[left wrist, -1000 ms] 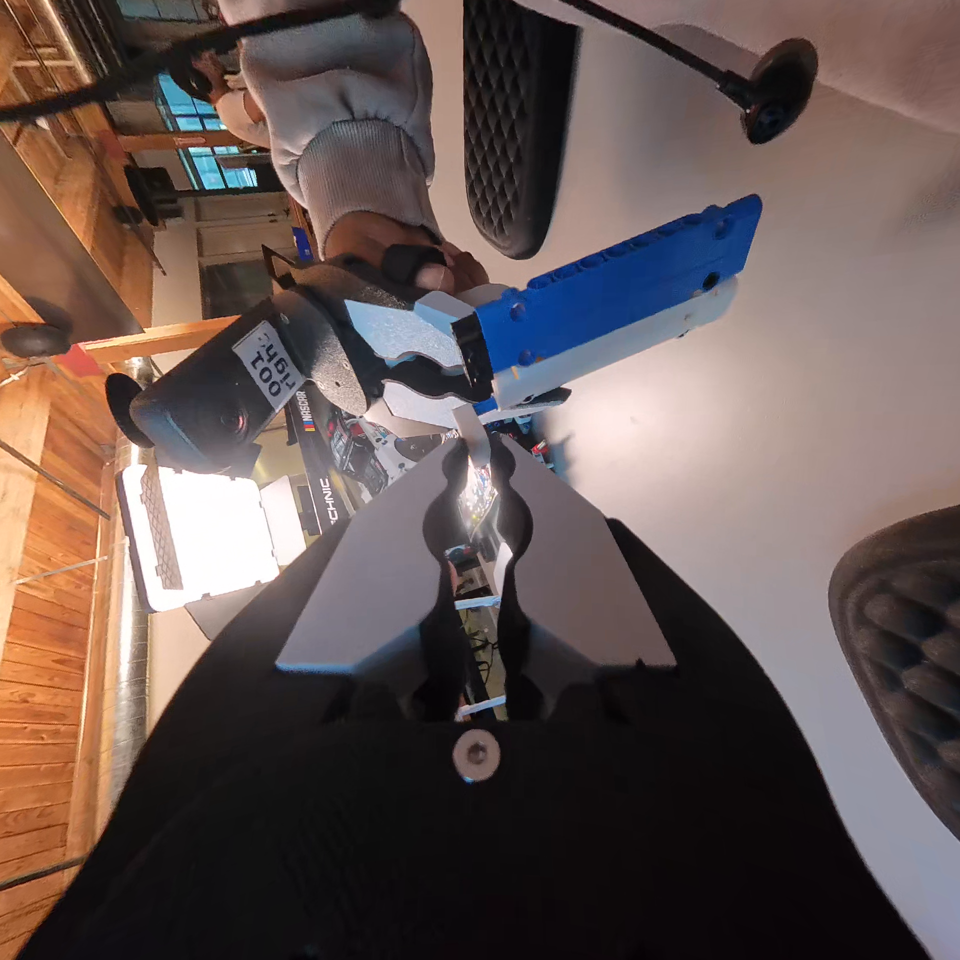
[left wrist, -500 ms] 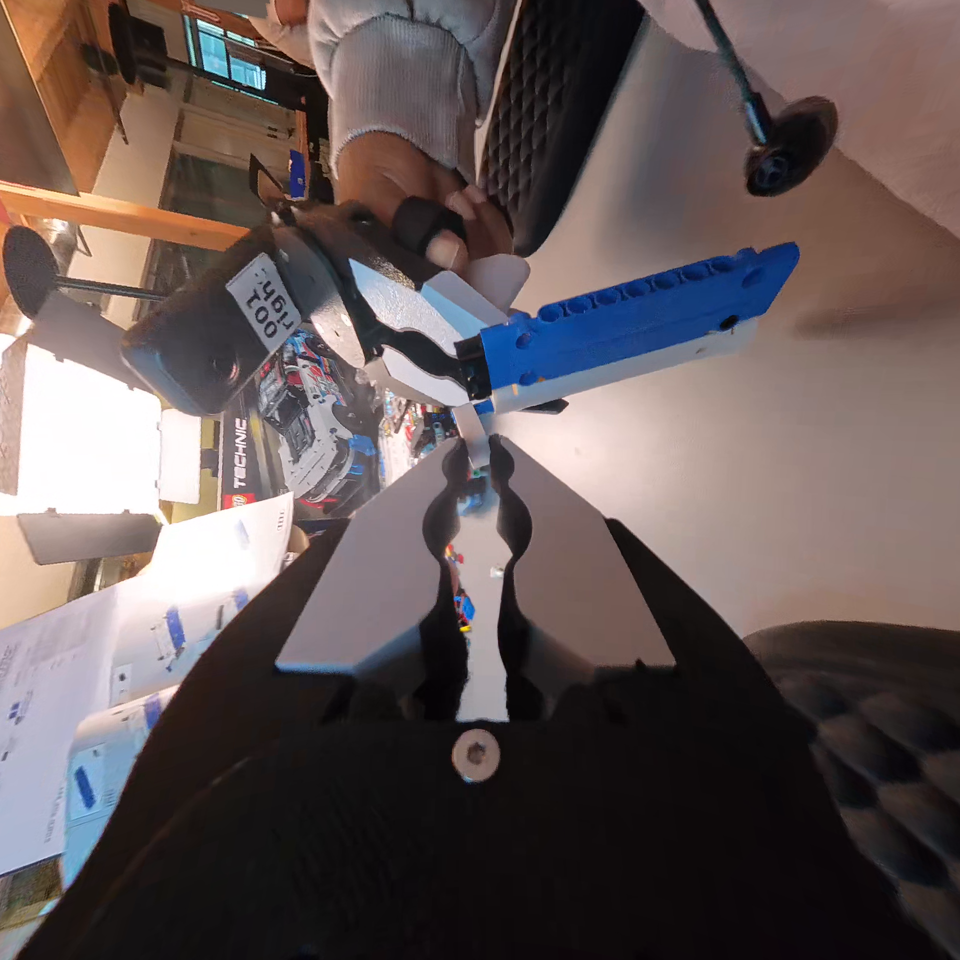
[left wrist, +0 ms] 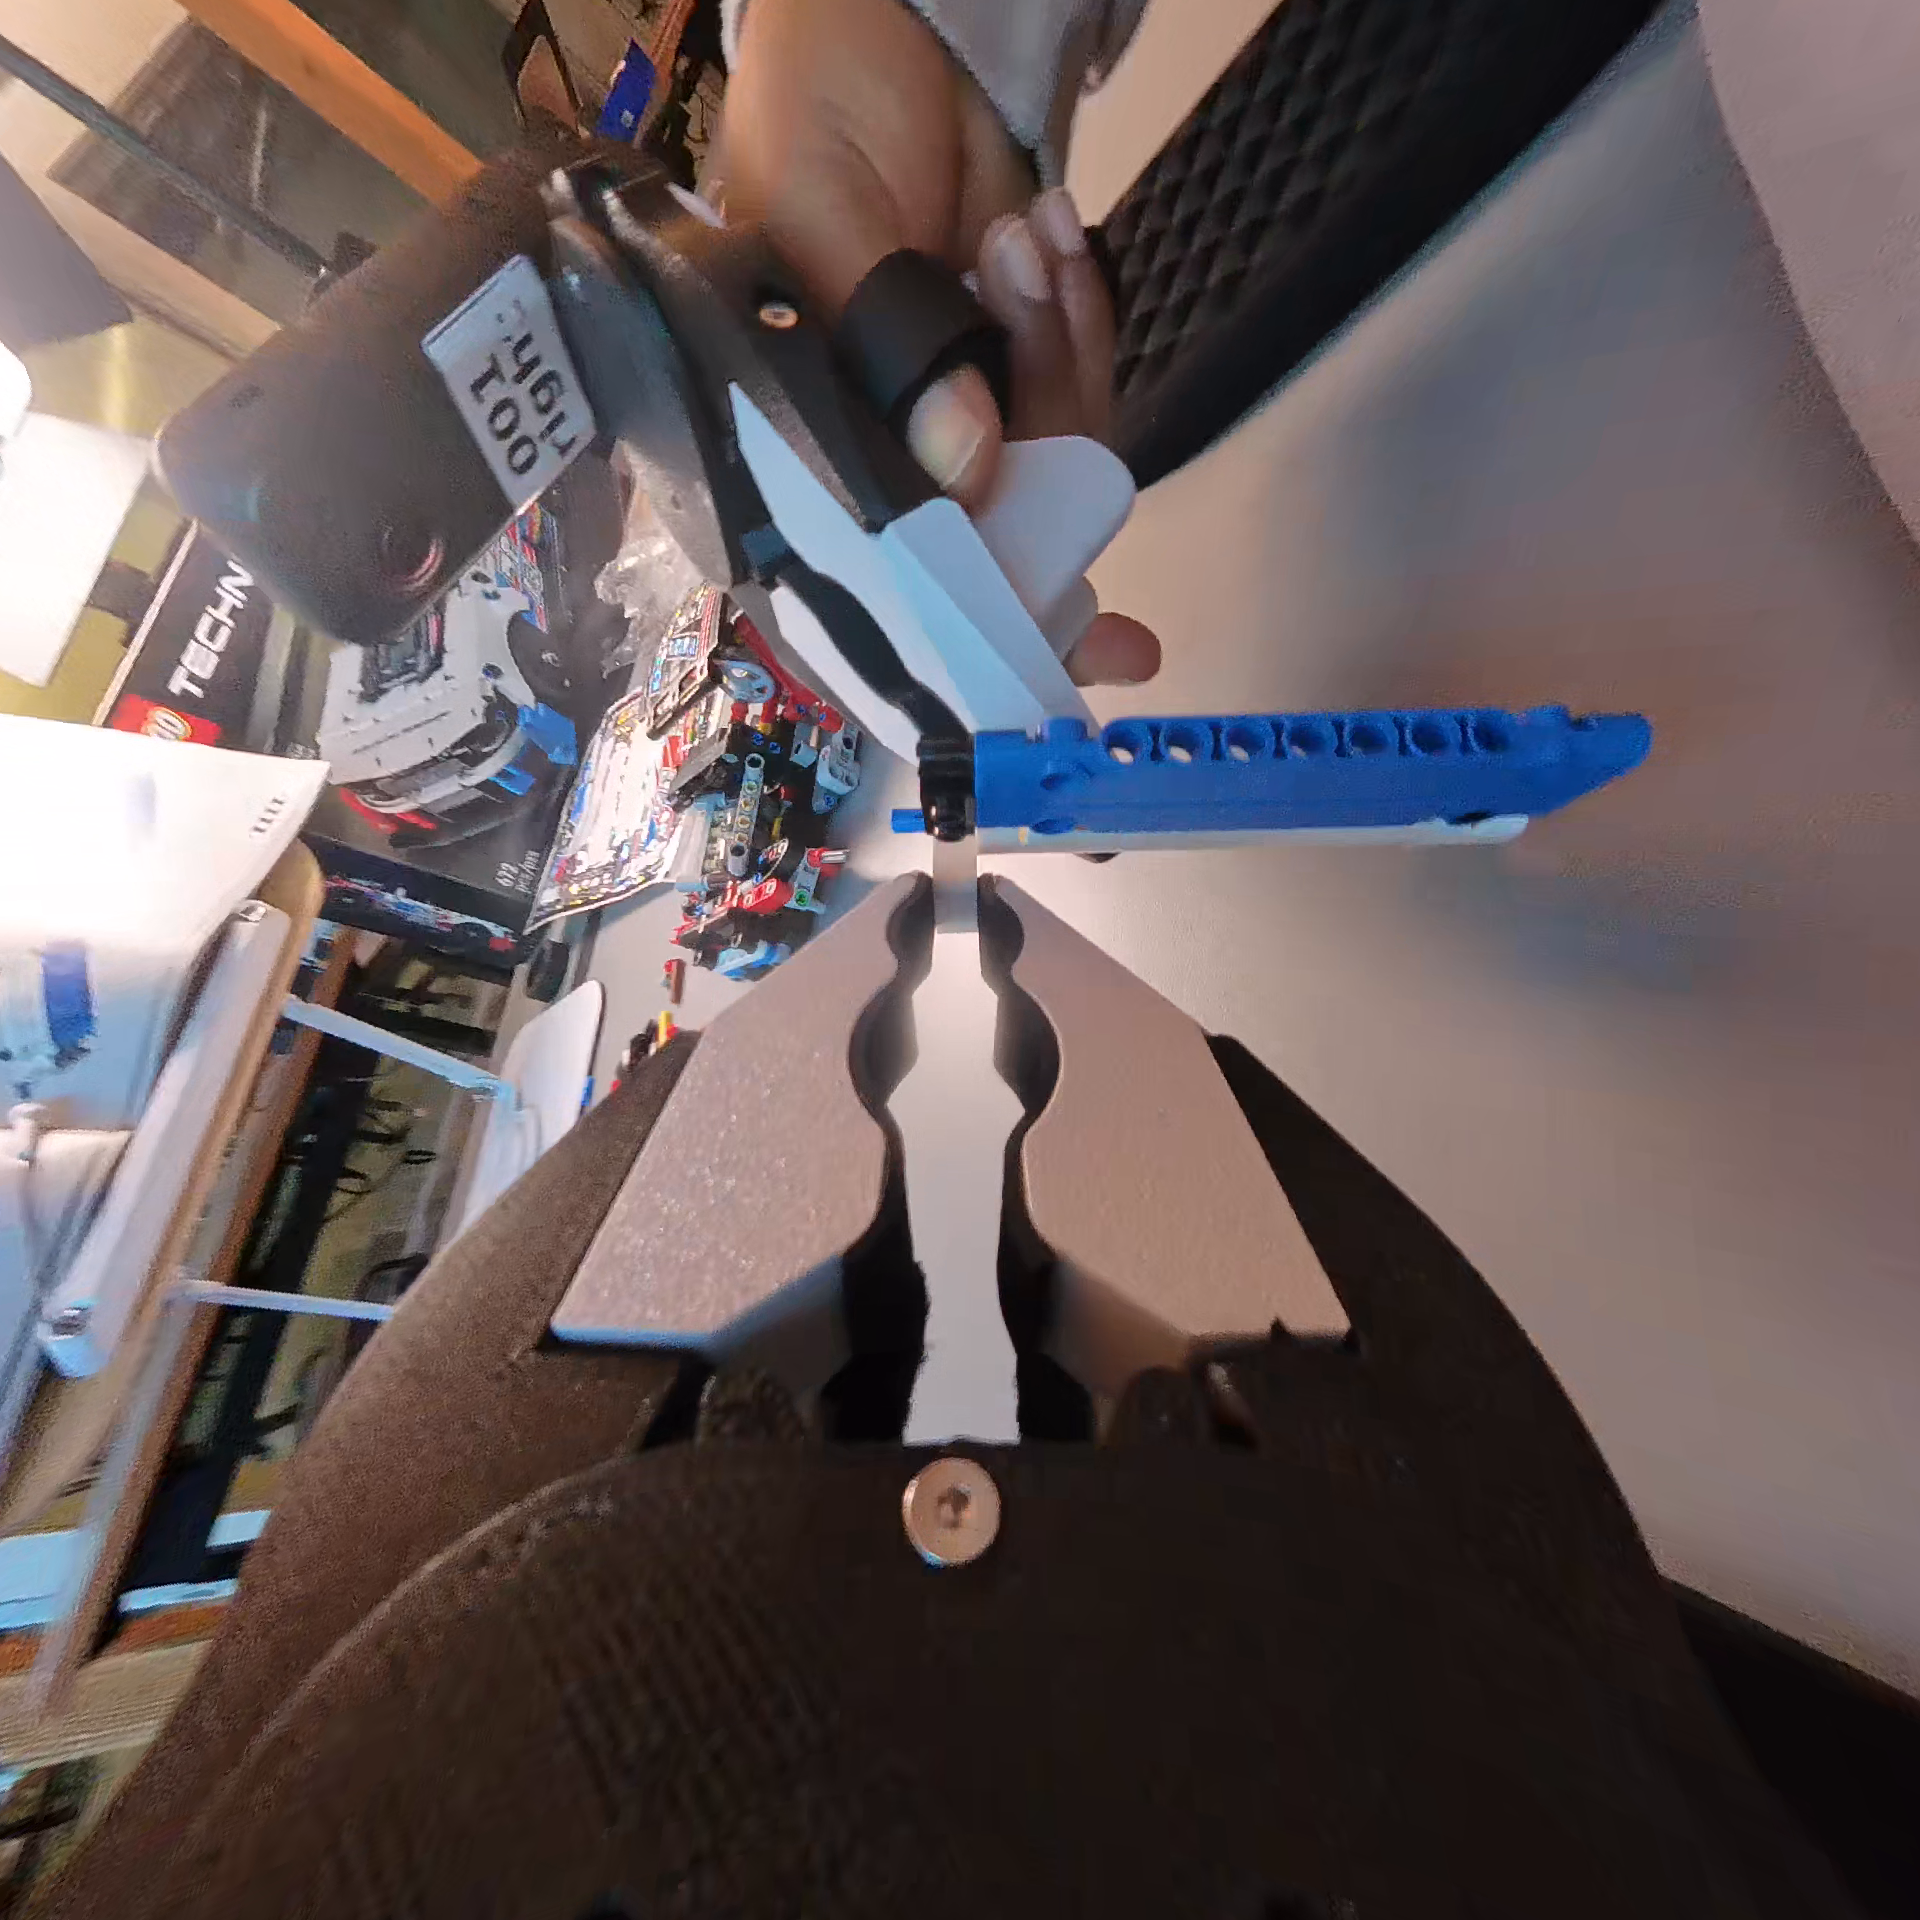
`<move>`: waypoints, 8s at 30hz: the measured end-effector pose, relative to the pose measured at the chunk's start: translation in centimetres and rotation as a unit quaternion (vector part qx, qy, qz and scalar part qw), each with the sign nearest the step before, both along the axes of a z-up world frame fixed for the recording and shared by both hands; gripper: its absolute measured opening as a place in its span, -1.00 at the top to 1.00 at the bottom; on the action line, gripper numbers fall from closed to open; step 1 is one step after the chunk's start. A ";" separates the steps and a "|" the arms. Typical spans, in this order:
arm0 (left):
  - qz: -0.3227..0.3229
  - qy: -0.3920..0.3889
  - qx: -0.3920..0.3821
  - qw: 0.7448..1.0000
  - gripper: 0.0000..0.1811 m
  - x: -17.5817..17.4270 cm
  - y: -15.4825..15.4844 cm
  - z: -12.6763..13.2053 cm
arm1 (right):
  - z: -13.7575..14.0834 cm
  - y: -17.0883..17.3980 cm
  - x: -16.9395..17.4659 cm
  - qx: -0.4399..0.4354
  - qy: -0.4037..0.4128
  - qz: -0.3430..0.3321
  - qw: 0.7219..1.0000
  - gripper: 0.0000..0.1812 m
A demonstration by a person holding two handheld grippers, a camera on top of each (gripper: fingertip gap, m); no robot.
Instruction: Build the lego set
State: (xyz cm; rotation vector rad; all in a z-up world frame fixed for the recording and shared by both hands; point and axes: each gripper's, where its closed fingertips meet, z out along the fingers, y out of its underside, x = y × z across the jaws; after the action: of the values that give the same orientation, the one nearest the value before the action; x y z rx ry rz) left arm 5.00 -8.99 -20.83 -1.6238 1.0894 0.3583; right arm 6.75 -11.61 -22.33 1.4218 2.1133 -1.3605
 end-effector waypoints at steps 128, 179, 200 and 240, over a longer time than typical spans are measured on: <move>0.126 -0.511 -0.003 0.850 0.94 -4.5 4.4 5.8 | 7.3 6.4 -6.8 0.130 0.396 -0.161 0.895 0.85; 0.143 -0.321 -0.228 0.908 0.43 -6.5 3.8 -2.9 | -4.0 12.2 -2.8 0.388 0.226 0.038 0.893 0.63; 0.235 -0.199 -0.260 0.915 1.00 -12.7 9.7 -6.3 | 0.7 12.1 -3.9 0.223 0.356 -0.134 0.897 0.78; 0.106 -0.221 -0.298 0.923 0.71 -12.0 10.6 -6.1 | 0.0 12.9 -4.6 0.225 0.337 -0.161 0.900 0.81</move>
State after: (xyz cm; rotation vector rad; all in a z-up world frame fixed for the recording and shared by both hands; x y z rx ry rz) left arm -6.95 1.59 -26.94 -2.2317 0.7033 -0.2312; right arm 2.13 1.33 -22.36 1.7032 2.8835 -1.7629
